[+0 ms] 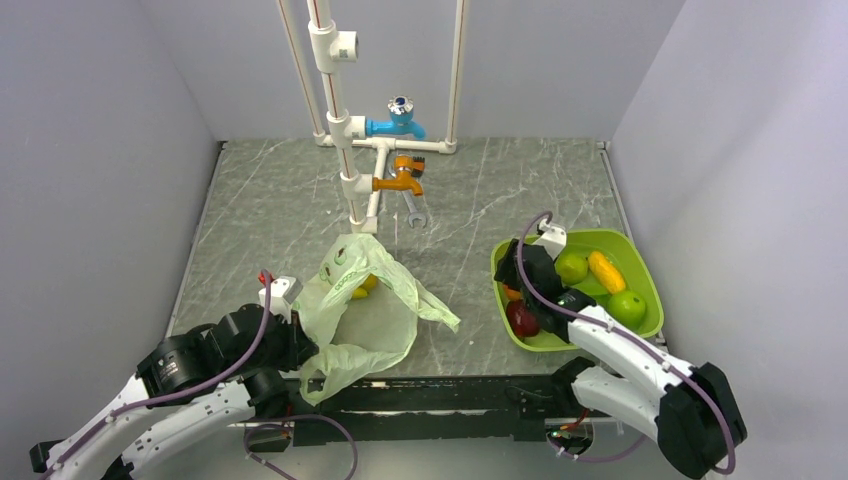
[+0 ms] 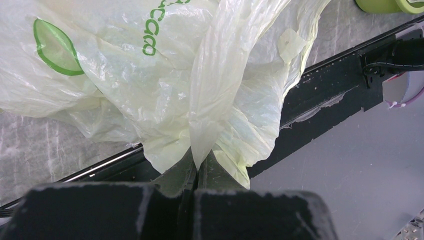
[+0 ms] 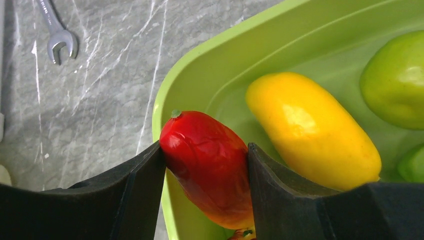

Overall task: Take the fake fruits out of the plastic bag
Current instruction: Place the fake fruit in the bin, then adjust the plastic bag at the center of the board.

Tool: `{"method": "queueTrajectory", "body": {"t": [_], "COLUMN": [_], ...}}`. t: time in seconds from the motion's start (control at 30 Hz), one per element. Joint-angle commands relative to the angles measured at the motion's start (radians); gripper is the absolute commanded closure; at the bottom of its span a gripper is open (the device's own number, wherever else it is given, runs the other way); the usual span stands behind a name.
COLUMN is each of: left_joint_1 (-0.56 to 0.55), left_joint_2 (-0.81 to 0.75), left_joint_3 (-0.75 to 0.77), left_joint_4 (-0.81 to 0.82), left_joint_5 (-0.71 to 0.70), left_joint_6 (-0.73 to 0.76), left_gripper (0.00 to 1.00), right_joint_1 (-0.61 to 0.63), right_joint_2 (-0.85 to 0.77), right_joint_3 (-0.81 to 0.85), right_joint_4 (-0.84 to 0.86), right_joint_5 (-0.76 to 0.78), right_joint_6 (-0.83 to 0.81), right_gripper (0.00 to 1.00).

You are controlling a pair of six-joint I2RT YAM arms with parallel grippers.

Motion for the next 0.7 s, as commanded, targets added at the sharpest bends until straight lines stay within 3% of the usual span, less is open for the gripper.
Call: {"method": "queueTrajectory", "body": {"t": [0.0, 0.13, 0.2, 0.3, 0.43, 0.67], "left_joint_1": [0.002, 0.002, 0.001, 0.002, 0.002, 0.002], "left_joint_2": [0.001, 0.004, 0.006, 0.011, 0.014, 0.025], "left_joint_3": [-0.001, -0.003, -0.004, -0.003, -0.002, -0.011], "left_joint_4": [0.036, 0.039, 0.042, 0.042, 0.041, 0.079], "left_joint_5": [0.002, 0.005, 0.009, 0.011, 0.007, 0.068], "left_joint_6": [0.014, 0.015, 0.019, 0.021, 0.016, 0.053], "left_gripper": [1.0, 1.0, 1.0, 1.0, 1.0, 1.0], "right_joint_1": [-0.003, -0.002, -0.002, -0.001, 0.029, 0.268], "right_joint_2": [-0.078, -0.119, -0.127, -0.137, -0.191, -0.266], "right_joint_3": [0.026, 0.096, 0.134, 0.186, 0.23, 0.245], "right_joint_4": [-0.111, -0.202, -0.238, -0.301, -0.298, 0.028], "right_joint_5": [-0.016, -0.024, -0.034, -0.048, -0.129, -0.648], "right_joint_6": [0.007, -0.051, -0.073, -0.089, -0.181, -0.34], "right_gripper": [0.57, 0.2, 0.1, 0.03, 0.04, 0.05]}}
